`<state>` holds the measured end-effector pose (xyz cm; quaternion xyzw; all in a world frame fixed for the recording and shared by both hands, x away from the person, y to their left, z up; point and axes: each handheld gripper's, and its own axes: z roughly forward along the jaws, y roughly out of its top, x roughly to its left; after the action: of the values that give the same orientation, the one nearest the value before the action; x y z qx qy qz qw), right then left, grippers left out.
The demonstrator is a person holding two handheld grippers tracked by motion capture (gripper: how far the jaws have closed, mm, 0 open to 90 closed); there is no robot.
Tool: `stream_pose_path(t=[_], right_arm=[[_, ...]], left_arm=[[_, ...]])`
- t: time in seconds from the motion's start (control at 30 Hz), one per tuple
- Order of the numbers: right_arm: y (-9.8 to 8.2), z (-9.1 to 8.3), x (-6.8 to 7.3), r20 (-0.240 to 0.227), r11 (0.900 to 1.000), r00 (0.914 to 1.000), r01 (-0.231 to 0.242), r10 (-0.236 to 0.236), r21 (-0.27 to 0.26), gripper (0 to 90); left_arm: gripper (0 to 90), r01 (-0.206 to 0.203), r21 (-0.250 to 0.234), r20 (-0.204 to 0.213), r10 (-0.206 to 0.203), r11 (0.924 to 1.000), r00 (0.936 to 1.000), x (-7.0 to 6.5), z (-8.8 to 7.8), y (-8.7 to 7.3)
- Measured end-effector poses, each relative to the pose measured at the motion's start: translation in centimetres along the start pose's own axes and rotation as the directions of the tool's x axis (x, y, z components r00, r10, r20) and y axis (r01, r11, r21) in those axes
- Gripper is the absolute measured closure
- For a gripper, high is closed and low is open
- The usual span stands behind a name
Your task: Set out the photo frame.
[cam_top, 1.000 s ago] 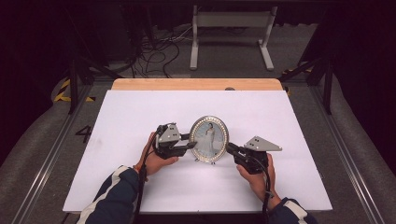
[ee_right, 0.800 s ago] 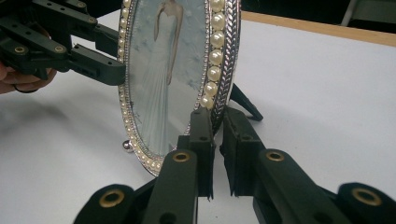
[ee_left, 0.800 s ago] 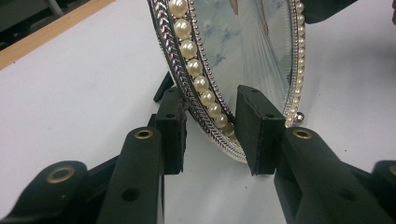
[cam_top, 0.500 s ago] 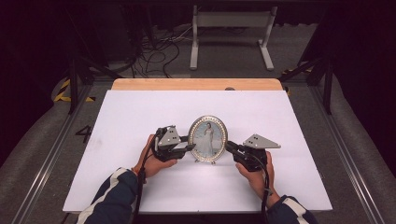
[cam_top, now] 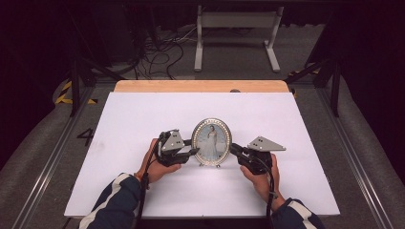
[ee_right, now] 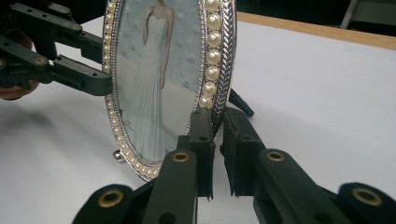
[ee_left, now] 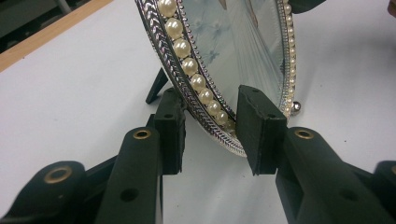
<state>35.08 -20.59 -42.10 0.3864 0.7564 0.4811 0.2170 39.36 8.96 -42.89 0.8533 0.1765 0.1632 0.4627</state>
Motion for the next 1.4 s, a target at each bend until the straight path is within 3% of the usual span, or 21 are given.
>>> stream_pose_path(t=[0.57,0.7,0.93,1.1,1.3,1.4], right_arm=[[-0.01,-0.01,0.40,0.012,0.999,0.9994,0.033,-0.033,0.024,79.2],[-0.01,0.10,0.77,0.035,0.995,0.9954,0.087,-0.089,0.040,78.8],[0.10,-0.03,0.84,0.038,0.992,0.9925,0.114,-0.116,0.054,77.4],[0.18,-0.14,0.96,0.044,0.985,0.9861,0.157,-0.160,0.077,73.4],[0.16,-0.24,0.96,0.041,0.981,0.9843,0.167,-0.172,0.094,69.9],[0.14,-0.32,0.97,0.037,0.980,0.9834,0.174,-0.178,0.098,67.0]], left_arm=[[62.7,-0.007,-0.002,0.002,0.007,1.0000,1.0000,0.07,0.02,-0.03],[62.4,-0.010,-0.002,-0.005,0.010,0.9999,0.9999,-0.01,0.04,0.02],[61.2,-0.029,0.006,-0.007,0.029,0.9996,0.9996,-0.08,-0.20,0.05],[57.8,-0.041,0.013,0.003,0.041,0.9991,0.9992,-0.12,-0.37,0.07],[52.6,-0.055,0.018,0.004,0.055,0.9983,0.9985,-0.27,-0.72,0.14],[45.3,-0.059,0.032,-0.002,0.059,0.9978,0.9983,-0.24,-0.79,0.13]])
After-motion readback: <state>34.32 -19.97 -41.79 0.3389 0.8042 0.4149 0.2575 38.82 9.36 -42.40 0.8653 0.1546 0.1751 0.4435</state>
